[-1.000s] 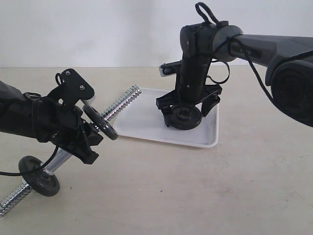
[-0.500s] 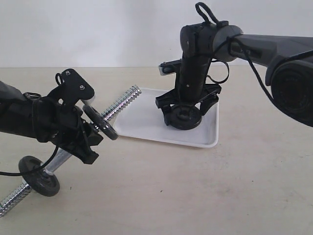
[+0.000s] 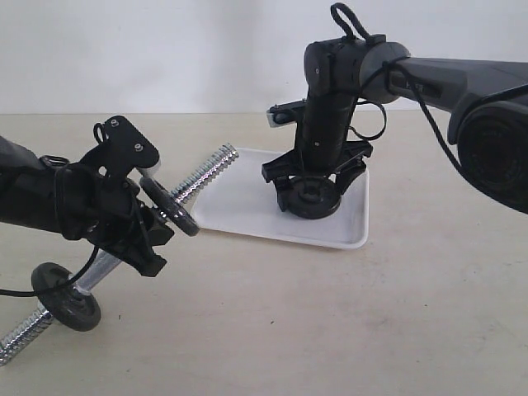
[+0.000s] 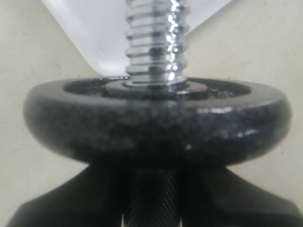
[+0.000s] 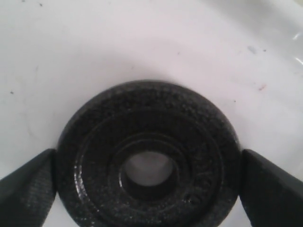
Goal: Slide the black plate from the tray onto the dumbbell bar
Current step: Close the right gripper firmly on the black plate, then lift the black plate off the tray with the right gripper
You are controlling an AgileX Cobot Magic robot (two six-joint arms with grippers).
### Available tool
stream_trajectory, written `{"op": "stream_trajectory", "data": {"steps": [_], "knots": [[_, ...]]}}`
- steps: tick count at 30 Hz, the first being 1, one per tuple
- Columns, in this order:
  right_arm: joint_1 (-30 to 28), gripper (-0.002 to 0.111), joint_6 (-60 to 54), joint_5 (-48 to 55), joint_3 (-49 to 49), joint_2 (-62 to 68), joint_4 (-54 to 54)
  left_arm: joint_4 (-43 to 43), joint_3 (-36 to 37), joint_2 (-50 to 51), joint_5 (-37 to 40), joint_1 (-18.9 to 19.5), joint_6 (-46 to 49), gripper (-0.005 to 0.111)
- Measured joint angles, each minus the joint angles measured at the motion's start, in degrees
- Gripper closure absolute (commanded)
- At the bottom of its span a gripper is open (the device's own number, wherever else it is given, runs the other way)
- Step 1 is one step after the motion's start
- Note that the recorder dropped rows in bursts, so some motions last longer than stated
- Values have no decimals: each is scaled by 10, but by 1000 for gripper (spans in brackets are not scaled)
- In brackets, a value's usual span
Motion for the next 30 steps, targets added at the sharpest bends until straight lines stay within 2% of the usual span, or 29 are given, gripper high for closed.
{"op": "stream_trajectory", "data": {"steps": [6,11,19,24,30], "knots": [[0,108,-28,9,0,-3,6,0,1,0,1,0,0,102],[-2,108,-112,19,8,-17,93,0,1,0,2,0,0,102],[-4,108,-143,15,13,-24,141,0,1,0,2,0,0,102],[-39,108,-159,30,17,-26,172,0,1,0,2,0,0,102],[-116,108,-213,37,19,-26,305,0,1,0,3,0,0,102]]}}
